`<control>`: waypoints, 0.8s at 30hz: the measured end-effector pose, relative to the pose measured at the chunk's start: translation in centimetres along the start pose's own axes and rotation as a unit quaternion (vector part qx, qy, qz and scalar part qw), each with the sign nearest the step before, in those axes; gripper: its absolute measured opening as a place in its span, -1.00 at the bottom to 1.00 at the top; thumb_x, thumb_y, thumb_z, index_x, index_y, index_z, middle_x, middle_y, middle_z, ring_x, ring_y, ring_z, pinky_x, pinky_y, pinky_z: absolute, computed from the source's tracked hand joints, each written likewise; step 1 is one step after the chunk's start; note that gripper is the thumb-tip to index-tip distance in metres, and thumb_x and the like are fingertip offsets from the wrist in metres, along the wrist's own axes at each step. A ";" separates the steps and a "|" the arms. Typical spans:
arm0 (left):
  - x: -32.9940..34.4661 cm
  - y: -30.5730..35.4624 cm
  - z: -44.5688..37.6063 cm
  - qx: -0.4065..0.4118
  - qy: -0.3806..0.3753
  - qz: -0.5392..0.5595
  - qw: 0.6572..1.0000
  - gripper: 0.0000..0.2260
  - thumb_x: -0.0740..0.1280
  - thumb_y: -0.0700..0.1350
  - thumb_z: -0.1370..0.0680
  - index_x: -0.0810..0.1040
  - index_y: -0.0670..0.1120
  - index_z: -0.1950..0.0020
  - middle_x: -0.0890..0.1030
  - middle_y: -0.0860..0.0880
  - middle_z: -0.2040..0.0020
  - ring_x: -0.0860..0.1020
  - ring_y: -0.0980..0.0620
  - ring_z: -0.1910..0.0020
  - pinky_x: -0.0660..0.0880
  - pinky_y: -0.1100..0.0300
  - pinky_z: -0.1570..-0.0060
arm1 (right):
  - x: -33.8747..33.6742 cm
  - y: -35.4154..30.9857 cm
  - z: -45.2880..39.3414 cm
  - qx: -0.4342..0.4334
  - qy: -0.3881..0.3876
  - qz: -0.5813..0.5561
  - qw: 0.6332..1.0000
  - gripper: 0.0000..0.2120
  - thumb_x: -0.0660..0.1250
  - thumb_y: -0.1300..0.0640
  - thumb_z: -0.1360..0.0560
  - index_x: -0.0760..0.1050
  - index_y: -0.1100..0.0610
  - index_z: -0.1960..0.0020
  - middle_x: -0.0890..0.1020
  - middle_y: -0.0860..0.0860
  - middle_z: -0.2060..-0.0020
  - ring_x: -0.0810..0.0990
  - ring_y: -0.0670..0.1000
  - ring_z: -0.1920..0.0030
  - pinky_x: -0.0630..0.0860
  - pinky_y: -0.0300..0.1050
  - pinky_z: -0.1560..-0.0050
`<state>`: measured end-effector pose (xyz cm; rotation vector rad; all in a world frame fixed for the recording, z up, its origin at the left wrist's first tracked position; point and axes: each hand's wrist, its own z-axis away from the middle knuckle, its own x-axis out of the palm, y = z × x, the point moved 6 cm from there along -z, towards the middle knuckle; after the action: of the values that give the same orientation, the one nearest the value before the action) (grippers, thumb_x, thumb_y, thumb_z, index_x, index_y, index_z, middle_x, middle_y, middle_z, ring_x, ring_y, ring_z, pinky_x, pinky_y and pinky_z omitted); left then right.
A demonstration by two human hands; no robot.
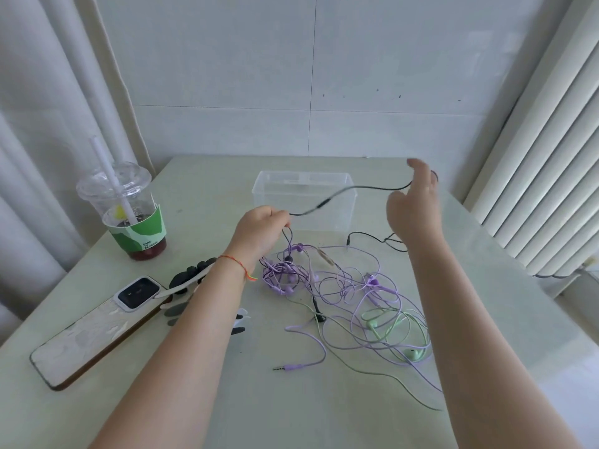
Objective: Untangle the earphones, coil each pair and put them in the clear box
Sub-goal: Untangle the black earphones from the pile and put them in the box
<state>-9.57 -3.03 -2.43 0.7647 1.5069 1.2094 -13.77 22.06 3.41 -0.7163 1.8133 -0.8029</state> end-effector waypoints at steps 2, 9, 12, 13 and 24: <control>0.3 0.1 0.0 0.002 -0.012 0.007 1.000 -0.85 0.24 -0.04 -0.40 0.52 -0.06 0.30 0.30 0.12 0.59 0.23 0.06 0.53 0.16 0.26 0.51 | 0.6 0.9 -0.1 0.013 -0.067 0.111 0.991 -0.41 0.06 0.28 -0.47 0.18 0.06 -0.49 0.54 0.11 -0.21 0.55 0.17 -0.12 0.45 -0.02 -0.13; 2.1 1.1 1.1 0.056 -0.116 0.008 0.992 -0.80 0.22 -0.21 -0.60 0.60 -0.14 0.15 0.40 0.01 0.50 0.29 0.08 0.57 0.26 0.30 0.53 | 2.1 -1.4 0.8 -0.055 -0.118 0.063 0.989 -0.67 0.14 0.25 -0.46 0.54 0.05 -0.13 0.66 0.06 0.14 0.62 0.11 0.13 0.51 -0.10 0.12; 2.8 1.8 1.7 0.086 -0.162 0.017 0.983 -0.81 0.28 -0.19 -0.61 0.67 -0.09 0.10 0.52 -0.02 0.45 0.40 0.02 0.53 0.37 0.26 0.47 | 3.3 -4.2 2.5 -0.128 -0.171 -0.035 0.976 -0.66 0.15 0.35 -0.45 0.59 0.03 -0.01 0.67 0.01 0.12 0.63 0.04 0.06 0.55 -0.07 -0.07; 3.0 2.1 1.8 0.095 -0.169 0.023 0.981 -0.82 0.30 -0.19 -0.61 0.68 -0.08 0.10 0.54 -0.03 0.44 0.42 0.00 0.52 0.39 0.24 0.44 | 4.1 -4.7 3.2 -0.137 -0.209 -0.065 0.966 -0.64 0.14 0.38 -0.44 0.58 0.05 -0.02 0.67 0.01 0.10 0.64 0.03 0.04 0.55 -0.05 -0.10; 2.1 2.0 1.4 0.094 -0.128 -0.039 0.987 -0.87 0.26 -0.15 -0.59 0.58 -0.10 0.11 0.63 -0.08 0.35 0.54 -0.06 0.42 0.44 0.14 0.28 | 5.7 -3.9 4.3 -0.142 -0.309 0.054 0.939 -0.86 0.32 0.17 -0.46 0.61 0.02 0.03 0.54 -0.08 0.37 0.42 -0.12 0.41 0.34 -0.25 0.36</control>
<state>-9.06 -0.14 -1.18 0.9399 1.4340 0.8830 -11.22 14.46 2.14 -0.9230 1.3801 -0.1945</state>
